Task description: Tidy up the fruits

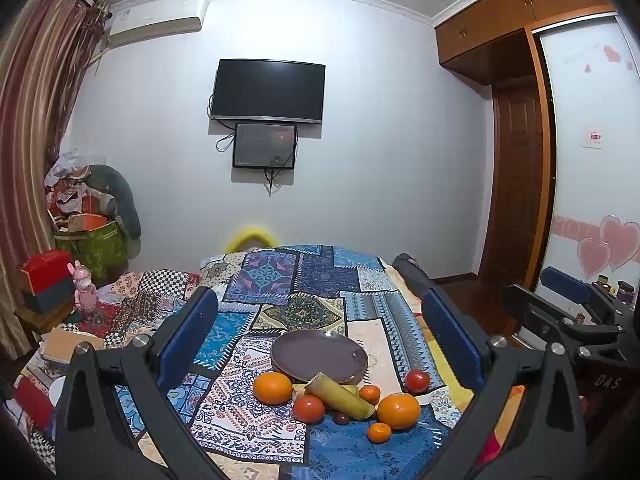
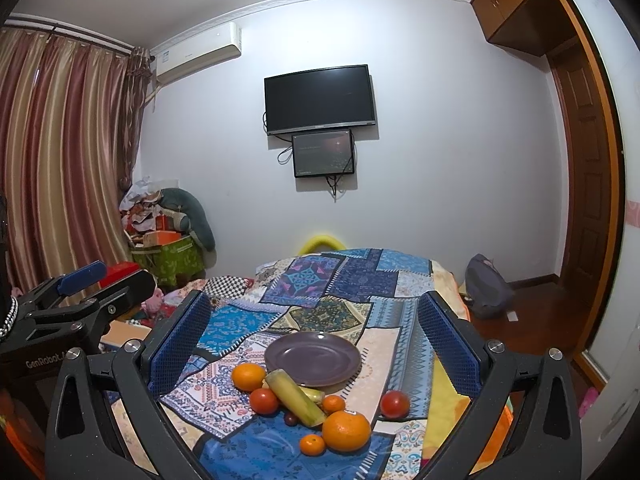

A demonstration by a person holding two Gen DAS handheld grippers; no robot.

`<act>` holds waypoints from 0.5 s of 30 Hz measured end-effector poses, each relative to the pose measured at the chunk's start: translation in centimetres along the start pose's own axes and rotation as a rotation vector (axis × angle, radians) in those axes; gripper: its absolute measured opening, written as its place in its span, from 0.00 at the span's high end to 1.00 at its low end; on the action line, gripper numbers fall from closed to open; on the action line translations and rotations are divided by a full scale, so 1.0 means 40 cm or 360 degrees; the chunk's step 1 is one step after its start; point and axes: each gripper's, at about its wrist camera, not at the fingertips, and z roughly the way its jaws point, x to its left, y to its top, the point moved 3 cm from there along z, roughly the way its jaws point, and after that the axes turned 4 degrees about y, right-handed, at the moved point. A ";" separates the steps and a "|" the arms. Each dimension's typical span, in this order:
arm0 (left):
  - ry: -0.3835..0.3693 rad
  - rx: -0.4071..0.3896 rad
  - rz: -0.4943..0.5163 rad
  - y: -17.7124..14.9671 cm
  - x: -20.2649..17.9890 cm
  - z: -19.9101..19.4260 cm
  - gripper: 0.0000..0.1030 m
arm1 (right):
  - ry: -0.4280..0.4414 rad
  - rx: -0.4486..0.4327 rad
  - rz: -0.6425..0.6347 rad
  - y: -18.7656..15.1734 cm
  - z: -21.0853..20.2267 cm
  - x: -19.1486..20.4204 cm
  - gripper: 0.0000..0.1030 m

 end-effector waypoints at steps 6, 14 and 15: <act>-0.0002 0.0002 -0.0004 0.002 0.000 0.000 0.00 | 0.0001 0.0000 0.0003 0.001 -0.001 0.003 0.00; 0.0002 -0.0002 -0.0002 0.002 0.004 -0.002 0.00 | 0.0004 0.0003 0.0007 0.000 0.000 0.007 0.00; 0.0003 -0.0004 0.0000 0.003 0.004 -0.003 0.00 | 0.0005 0.0004 0.0007 0.001 0.000 0.007 0.00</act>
